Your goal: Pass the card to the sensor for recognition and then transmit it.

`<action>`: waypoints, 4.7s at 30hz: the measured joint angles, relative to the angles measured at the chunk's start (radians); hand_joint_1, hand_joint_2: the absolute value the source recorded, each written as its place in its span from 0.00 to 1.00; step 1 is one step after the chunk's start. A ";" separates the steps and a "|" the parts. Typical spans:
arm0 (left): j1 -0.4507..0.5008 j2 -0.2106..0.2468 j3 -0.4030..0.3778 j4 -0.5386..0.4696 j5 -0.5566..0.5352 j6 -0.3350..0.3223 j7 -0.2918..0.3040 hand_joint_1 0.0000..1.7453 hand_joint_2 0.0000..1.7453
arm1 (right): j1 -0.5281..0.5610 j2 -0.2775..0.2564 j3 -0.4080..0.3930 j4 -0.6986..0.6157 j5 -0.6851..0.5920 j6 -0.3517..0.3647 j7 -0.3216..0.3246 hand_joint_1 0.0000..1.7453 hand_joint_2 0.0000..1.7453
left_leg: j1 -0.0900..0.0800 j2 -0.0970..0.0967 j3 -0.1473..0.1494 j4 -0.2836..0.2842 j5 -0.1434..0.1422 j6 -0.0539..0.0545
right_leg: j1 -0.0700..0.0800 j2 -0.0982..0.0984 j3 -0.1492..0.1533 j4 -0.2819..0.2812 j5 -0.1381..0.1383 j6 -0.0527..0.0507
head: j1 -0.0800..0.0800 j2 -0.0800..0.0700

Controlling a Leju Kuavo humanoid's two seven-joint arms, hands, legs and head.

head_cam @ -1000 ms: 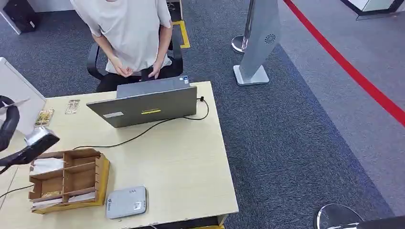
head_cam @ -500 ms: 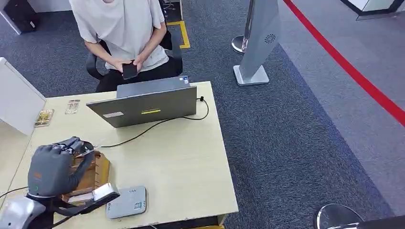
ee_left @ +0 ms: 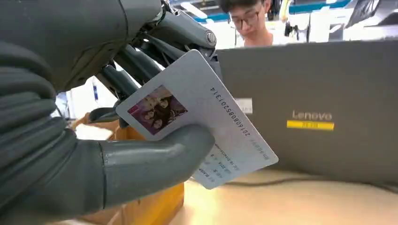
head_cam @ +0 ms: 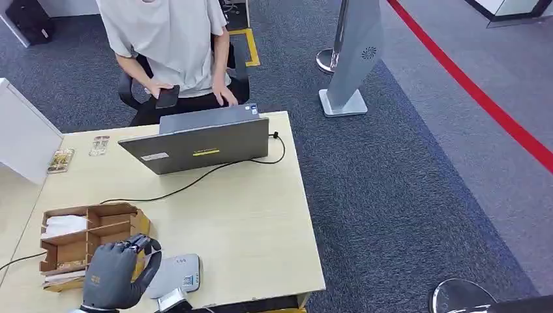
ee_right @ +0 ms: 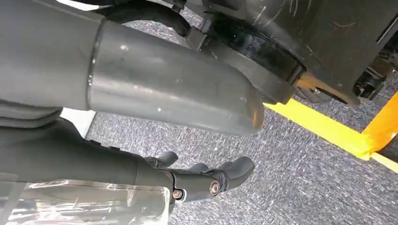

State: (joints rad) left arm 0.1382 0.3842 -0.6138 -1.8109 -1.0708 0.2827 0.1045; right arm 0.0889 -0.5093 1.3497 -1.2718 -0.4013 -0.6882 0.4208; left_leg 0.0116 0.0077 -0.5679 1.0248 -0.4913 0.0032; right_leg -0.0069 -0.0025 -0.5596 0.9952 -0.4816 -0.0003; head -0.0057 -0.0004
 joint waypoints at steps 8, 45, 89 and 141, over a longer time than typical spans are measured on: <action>0.035 -0.003 -0.037 0.035 0.144 0.031 0.037 1.00 1.00 | -0.010 0.005 -0.001 0.002 -0.009 0.000 0.018 0.00 0.00 | 0.000 0.000 0.000 0.000 0.000 0.000 | 0.000 0.000 0.000 0.000 0.000 0.000 | 0.000 0.000; 0.037 0.001 -0.176 0.178 0.203 0.192 0.149 1.00 1.00 | -0.029 0.024 -0.005 0.025 -0.002 0.000 0.044 0.00 0.00 | 0.000 -0.001 0.000 0.000 0.000 0.000 | 0.000 -0.001 0.000 0.000 0.000 0.000 | 0.000 0.000; 0.037 -0.036 -0.117 0.258 -0.027 0.285 0.246 1.00 1.00 | -0.035 0.024 0.003 0.027 -0.006 0.000 0.040 0.00 0.00 | 0.000 -0.001 0.001 0.000 0.001 0.000 | 0.000 -0.001 0.001 0.000 0.000 0.000 | 0.000 0.000; -0.598 0.051 0.346 0.419 -0.195 0.222 0.057 0.00 1.00 | -0.100 0.007 0.138 0.095 -0.080 0.017 -0.145 0.00 0.00 | 0.002 0.000 -0.003 0.000 0.007 -0.004 | 0.001 -0.001 -0.004 0.001 0.005 -0.004 | -0.001 0.000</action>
State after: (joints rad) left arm -0.4602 0.4356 -0.2678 -1.3916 -1.2661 0.5051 0.1614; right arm -0.0107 -0.5024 1.4881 -1.1772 -0.4810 -0.6710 0.2758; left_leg 0.0138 0.0072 -0.5705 1.0248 -0.4843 -0.0008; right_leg -0.0059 -0.0031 -0.5632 0.9963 -0.4767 -0.0041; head -0.0068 -0.0004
